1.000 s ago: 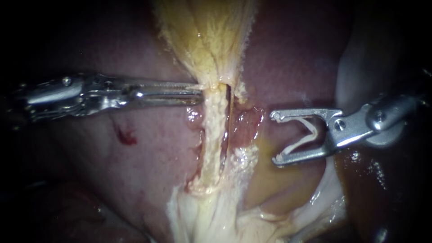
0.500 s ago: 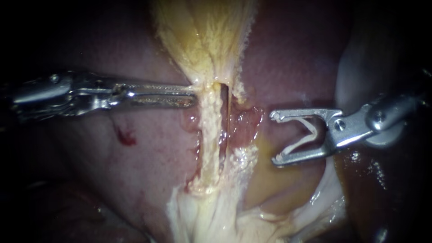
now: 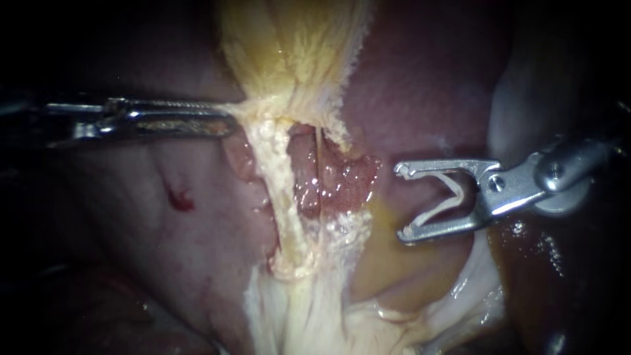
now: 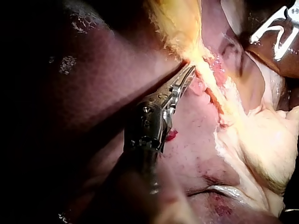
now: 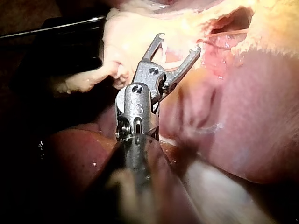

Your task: Grabbing gallbladder

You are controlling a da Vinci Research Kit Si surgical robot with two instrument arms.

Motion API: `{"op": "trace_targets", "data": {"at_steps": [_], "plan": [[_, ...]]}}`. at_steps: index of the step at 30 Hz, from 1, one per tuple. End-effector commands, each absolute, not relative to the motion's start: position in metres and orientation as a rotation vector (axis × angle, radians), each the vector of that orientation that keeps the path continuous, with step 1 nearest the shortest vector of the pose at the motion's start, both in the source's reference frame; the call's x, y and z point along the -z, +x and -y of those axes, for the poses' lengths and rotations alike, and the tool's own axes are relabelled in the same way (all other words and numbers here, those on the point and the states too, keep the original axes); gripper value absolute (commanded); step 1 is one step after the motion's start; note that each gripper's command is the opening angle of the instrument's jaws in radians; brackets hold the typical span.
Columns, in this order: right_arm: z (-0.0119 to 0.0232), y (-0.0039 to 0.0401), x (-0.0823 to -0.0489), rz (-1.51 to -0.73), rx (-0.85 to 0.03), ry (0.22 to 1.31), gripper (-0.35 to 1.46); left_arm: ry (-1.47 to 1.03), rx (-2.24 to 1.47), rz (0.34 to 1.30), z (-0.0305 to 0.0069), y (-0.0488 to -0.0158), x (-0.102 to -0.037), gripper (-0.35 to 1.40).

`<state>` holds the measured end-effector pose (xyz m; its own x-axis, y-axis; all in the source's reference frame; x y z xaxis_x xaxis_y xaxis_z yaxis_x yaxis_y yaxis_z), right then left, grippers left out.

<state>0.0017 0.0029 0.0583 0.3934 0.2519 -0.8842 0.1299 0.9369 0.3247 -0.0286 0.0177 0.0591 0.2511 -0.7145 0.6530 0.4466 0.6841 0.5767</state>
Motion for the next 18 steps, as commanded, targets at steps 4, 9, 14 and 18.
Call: {"op": "trace_targets", "data": {"at_steps": [4,9,14,18], "plan": [[-0.0029,0.0017,-0.0583,-1.172,-0.08,0.37,0.5,0.296,0.816,1.052,-0.018,-0.0283,-0.0585,-0.35],[-0.0029,0.0017,-0.0583,-1.172,-0.08,0.37,0.5,0.292,0.818,1.051,-0.0177,-0.0285,-0.0585,-0.35],[-0.0029,0.0017,-0.0583,-1.172,-0.08,0.37,0.5,0.291,0.819,1.05,-0.0177,-0.0285,-0.0585,-0.35],[-0.0029,0.0016,-0.0583,-1.172,-0.08,0.37,0.5,0.29,0.819,1.05,-0.0176,-0.0286,-0.0585,-0.35]]}}
